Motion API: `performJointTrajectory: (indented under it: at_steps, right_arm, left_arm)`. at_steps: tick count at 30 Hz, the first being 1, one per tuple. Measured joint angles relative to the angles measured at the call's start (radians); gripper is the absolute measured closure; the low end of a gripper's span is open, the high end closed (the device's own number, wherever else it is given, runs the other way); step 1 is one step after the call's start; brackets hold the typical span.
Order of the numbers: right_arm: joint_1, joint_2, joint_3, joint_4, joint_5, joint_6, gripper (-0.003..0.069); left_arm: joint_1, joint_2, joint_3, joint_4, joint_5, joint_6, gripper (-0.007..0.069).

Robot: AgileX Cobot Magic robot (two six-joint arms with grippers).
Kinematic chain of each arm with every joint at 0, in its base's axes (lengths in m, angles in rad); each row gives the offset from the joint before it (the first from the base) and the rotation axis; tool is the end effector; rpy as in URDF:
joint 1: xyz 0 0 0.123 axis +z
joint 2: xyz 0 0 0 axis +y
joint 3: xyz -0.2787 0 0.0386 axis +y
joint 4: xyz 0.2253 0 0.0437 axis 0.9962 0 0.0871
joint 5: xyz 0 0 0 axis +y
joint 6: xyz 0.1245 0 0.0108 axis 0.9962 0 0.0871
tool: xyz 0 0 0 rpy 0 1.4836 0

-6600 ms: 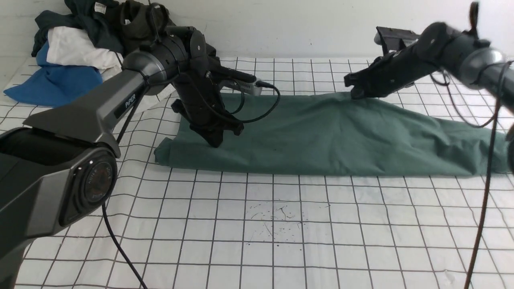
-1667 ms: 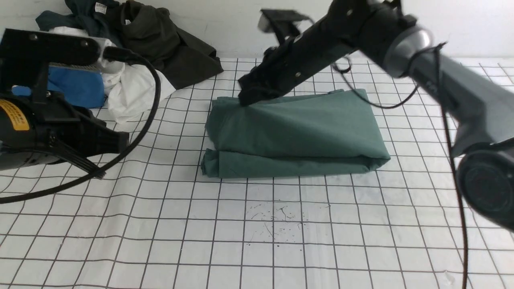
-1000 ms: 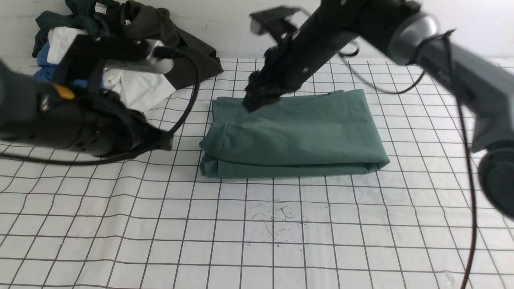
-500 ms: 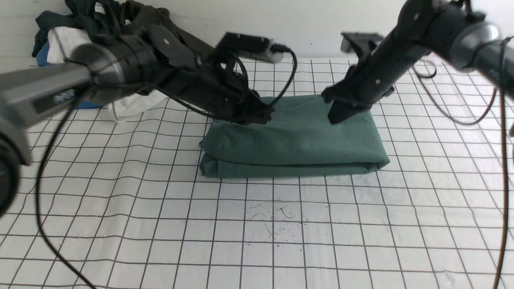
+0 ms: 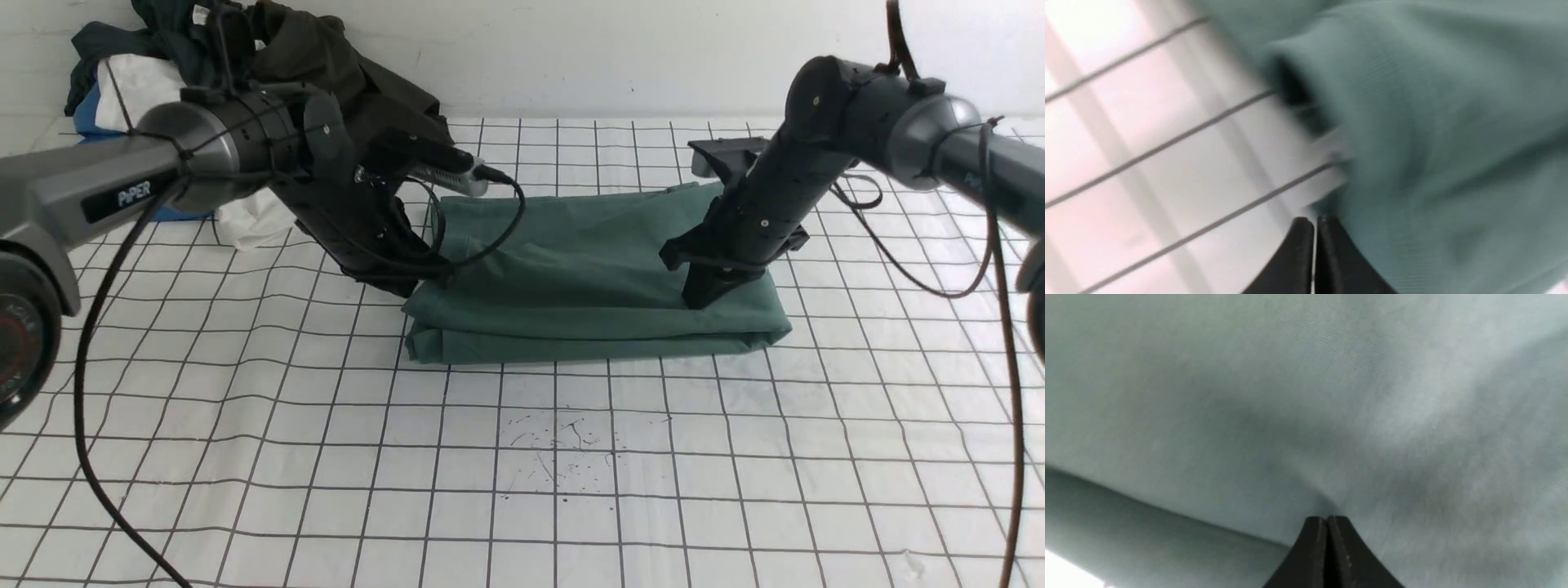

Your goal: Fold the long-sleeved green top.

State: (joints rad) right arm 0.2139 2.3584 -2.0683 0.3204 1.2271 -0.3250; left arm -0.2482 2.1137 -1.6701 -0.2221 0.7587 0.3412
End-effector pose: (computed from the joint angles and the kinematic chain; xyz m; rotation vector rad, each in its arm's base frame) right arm 0.4532 0.1364 0.1518 -0.6608 2.8771 0.4477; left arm 0.4363 -0.1301 0.1742 0.6132 2.5996 -0.2255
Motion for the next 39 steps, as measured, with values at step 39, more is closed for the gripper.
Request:
performJointTrajectory:
  at_steps: [39]
  right_arm:
    - [0.026, -0.566, 0.015, -0.271, -0.058, 0.037, 0.0673]
  left_arm:
    - [0.058, -0.595, 0.153, -0.165, 0.133, 0.131, 0.0631]
